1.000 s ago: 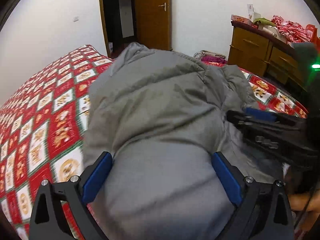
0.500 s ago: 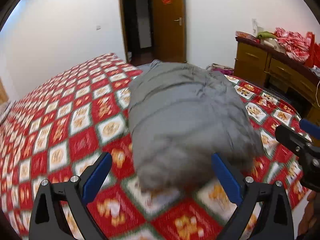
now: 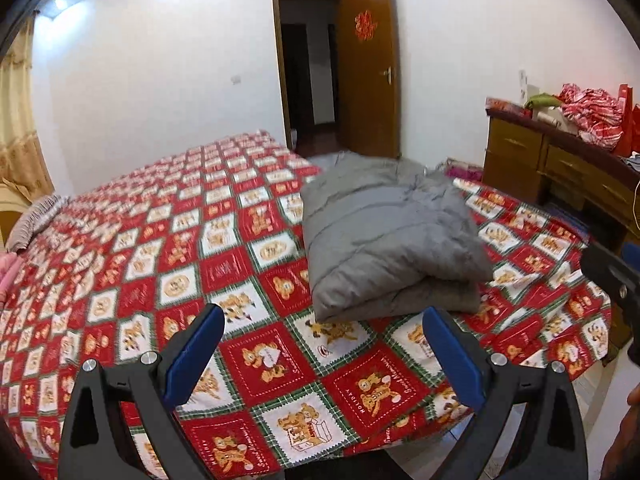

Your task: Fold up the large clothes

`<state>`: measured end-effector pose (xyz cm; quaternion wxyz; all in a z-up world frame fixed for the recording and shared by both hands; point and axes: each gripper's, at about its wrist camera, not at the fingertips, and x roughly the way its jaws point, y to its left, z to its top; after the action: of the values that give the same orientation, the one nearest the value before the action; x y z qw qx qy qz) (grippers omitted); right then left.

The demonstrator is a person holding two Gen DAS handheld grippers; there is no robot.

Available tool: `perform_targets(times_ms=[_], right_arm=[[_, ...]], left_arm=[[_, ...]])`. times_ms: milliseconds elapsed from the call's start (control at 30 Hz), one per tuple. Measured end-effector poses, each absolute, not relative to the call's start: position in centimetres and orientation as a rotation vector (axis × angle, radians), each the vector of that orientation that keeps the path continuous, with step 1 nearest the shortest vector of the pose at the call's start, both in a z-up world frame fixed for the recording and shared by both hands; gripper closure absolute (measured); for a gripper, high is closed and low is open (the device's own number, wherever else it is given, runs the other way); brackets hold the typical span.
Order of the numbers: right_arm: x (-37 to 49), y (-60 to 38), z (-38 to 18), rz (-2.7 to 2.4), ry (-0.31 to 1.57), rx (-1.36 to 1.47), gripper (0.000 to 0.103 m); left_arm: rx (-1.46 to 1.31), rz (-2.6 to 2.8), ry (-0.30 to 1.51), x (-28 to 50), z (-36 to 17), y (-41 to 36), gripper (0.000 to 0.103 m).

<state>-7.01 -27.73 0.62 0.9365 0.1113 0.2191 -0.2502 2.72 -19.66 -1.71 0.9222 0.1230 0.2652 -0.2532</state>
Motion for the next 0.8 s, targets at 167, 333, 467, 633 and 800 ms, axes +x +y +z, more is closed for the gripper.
perform_targets(times_ms=[167,333,467,633,800], right_arm=[[-8.4,-26.8,2.9,-0.513,0.361,0.206,0.0],[-9.4,-26.0,4.3,-0.499,0.292,0.189,0.0],[-9.9,-25.4,4.7,-0.491,0.239,0.169,0.0],[-9.8,-25.2,4.6,-0.5,0.225,0.156,0.0],[-9.5,-25.3,4.3,-0.494,0.238,0.163,0.0]], left_arm=[[0.247,-0.51,0.477,0.8,0.5,-18.8,0.003],[0.223,-0.506,0.432,-0.2,2.0,-18.1,0.003],[0.201,-0.488,0.403,-0.6,2.6,-17.8,0.003],[0.188,-0.487,0.409,-0.5,2.7,-17.5,0.003],[0.189,-0.484,0.41,-0.6,2.6,-17.6,0.003]])
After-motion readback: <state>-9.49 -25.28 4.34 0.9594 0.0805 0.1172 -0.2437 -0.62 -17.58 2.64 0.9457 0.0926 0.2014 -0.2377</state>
